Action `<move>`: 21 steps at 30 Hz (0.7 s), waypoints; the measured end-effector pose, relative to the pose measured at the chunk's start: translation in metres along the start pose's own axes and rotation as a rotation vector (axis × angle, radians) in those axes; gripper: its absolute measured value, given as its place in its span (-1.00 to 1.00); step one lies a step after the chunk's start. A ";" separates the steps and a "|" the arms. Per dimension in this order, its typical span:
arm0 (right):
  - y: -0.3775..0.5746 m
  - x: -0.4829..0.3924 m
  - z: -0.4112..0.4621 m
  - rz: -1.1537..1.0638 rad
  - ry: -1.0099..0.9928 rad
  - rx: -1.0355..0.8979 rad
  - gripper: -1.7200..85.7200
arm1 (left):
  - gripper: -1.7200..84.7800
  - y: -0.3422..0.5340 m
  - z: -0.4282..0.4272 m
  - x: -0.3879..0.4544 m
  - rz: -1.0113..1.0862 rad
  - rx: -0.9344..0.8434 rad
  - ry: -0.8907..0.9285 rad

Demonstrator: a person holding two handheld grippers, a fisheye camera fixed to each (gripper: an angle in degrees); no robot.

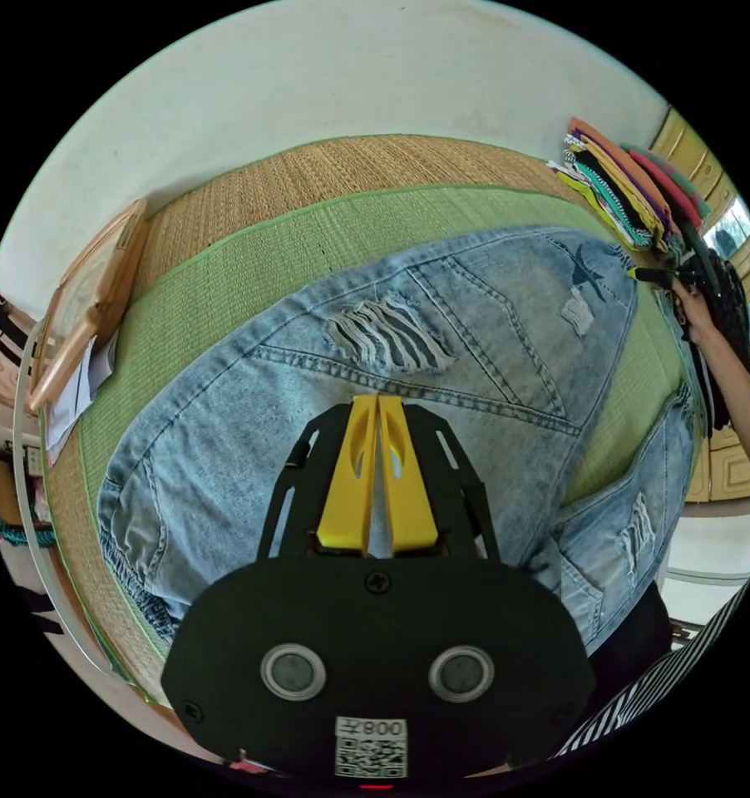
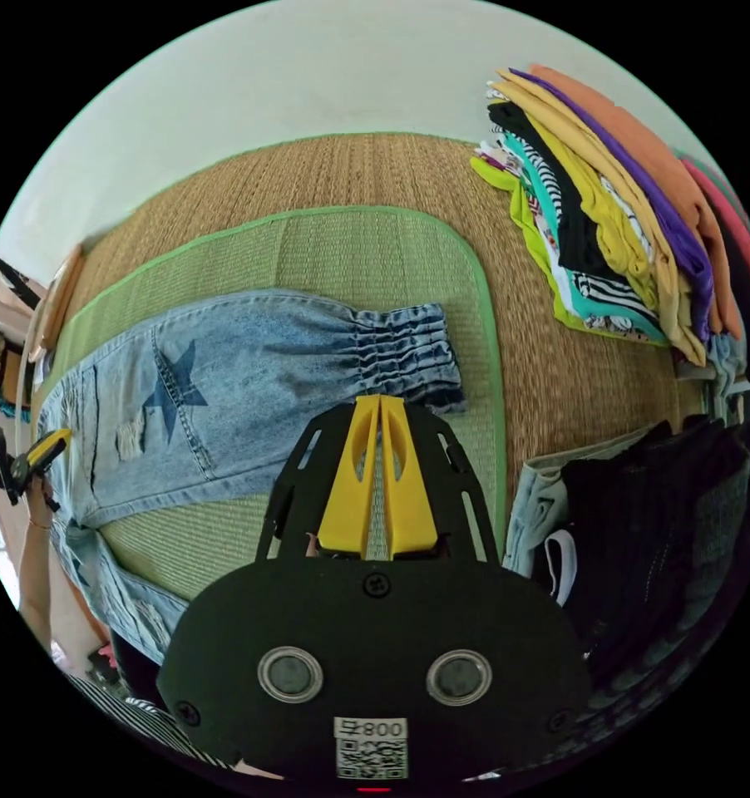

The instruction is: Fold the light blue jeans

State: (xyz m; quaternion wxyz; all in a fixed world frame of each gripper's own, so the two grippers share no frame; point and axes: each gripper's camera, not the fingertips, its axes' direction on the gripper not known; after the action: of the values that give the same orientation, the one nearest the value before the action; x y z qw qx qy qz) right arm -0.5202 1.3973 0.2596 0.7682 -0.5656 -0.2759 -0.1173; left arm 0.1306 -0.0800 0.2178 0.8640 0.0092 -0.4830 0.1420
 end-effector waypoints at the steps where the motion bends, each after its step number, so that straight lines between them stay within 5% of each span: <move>1: 0.003 0.001 -0.009 0.002 0.022 0.012 -0.96 | -0.96 0.002 0.001 -0.003 -0.004 -0.003 0.001; 11: 0.225 0.025 -0.104 -0.003 -0.182 0.099 -0.96 | -0.96 0.085 -0.017 0.040 0.205 0.076 0.334; 15: 0.296 0.048 -0.081 0.108 -0.156 -0.005 -0.96 | -0.96 0.110 0.011 0.065 0.278 -0.057 0.239; 21: 0.281 0.085 -0.074 0.171 -0.167 -0.021 -0.96 | -0.96 0.101 0.027 0.063 0.259 -0.092 0.209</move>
State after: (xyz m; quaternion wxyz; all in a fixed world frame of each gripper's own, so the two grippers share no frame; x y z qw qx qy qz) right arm -0.2899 1.4330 0.0655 0.7439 -0.6028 -0.2885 -0.0069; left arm 0.1133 0.0279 0.2724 0.8835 -0.1073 -0.3936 0.2300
